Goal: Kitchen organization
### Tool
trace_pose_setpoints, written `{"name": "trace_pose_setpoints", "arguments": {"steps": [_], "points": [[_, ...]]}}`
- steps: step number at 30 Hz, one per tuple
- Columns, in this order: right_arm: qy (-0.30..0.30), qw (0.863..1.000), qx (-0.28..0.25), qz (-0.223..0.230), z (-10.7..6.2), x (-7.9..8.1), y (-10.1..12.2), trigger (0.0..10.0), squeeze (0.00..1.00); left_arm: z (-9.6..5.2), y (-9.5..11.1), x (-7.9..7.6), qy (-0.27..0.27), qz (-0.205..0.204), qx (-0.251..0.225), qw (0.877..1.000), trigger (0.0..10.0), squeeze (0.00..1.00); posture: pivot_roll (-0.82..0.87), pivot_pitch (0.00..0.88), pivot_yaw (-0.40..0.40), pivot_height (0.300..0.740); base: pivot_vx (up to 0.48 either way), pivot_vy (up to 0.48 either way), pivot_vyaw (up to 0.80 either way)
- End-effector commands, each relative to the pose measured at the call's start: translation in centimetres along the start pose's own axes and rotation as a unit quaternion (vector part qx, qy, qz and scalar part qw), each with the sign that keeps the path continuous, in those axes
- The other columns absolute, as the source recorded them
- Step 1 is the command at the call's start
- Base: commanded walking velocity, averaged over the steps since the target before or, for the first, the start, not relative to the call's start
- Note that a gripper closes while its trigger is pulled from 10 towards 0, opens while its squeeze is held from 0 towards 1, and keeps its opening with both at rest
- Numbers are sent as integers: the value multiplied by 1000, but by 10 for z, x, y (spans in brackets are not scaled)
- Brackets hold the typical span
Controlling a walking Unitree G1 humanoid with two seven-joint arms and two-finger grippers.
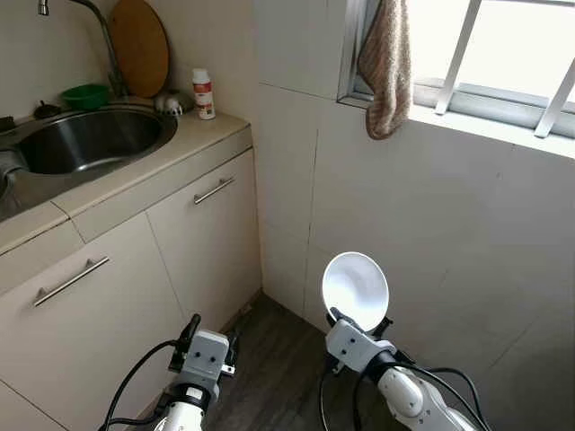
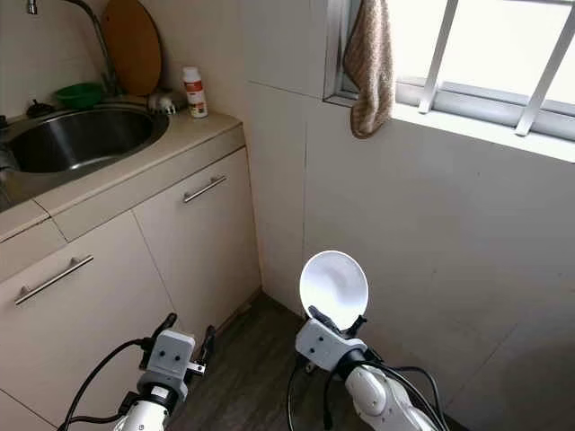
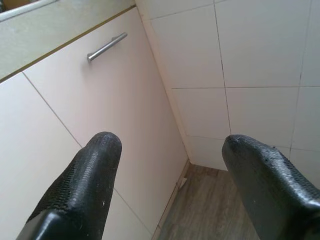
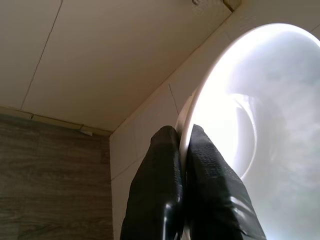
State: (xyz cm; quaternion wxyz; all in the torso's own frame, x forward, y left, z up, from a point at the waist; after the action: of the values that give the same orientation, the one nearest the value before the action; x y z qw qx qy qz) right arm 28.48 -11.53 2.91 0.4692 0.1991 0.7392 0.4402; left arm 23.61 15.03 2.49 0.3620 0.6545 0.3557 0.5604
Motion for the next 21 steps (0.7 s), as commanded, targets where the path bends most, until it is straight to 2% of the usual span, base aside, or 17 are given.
{"name": "trace_pose_setpoints", "arguments": {"steps": [1,7,16,21], "points": [[-1,1000,-17,-11,2,-1,7,10000,0,-1,0,2,5,0,-3,1000,10000,0,-19,0,0,740,0,0,800],[-6,1000,-21,-8,2,-1,7,10000,0,-1,0,2,5,1,-5,1000,10000,0,-21,0,2,740,0,0,713],[-13,1000,-22,-7,2,-3,8,10000,0,-1,0,1,3,3,-7,1000,10000,0,-22,0,3,740,0,0,0],[-9,1000,-21,-13,2,-2,7,10000,0,-1,-1,1,0,2,-5,1000,10000,0,-22,0,3,740,0,0,640]]}}
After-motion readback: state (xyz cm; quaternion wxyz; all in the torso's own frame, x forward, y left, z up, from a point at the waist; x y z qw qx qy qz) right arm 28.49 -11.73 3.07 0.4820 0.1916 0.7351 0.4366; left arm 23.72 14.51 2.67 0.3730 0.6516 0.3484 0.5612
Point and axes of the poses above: a point about 5 cm out from each wrist's last joint towards the gripper, its own z axis pointing out of the wrist towards the gripper, its own y axis along the axis of the wrist's last joint, x = y × z, the point moved 2 cm from there along z, pointing out of the wrist towards the gripper, and after that the axes turned 11 degrees about z, right-handed, at the moved point
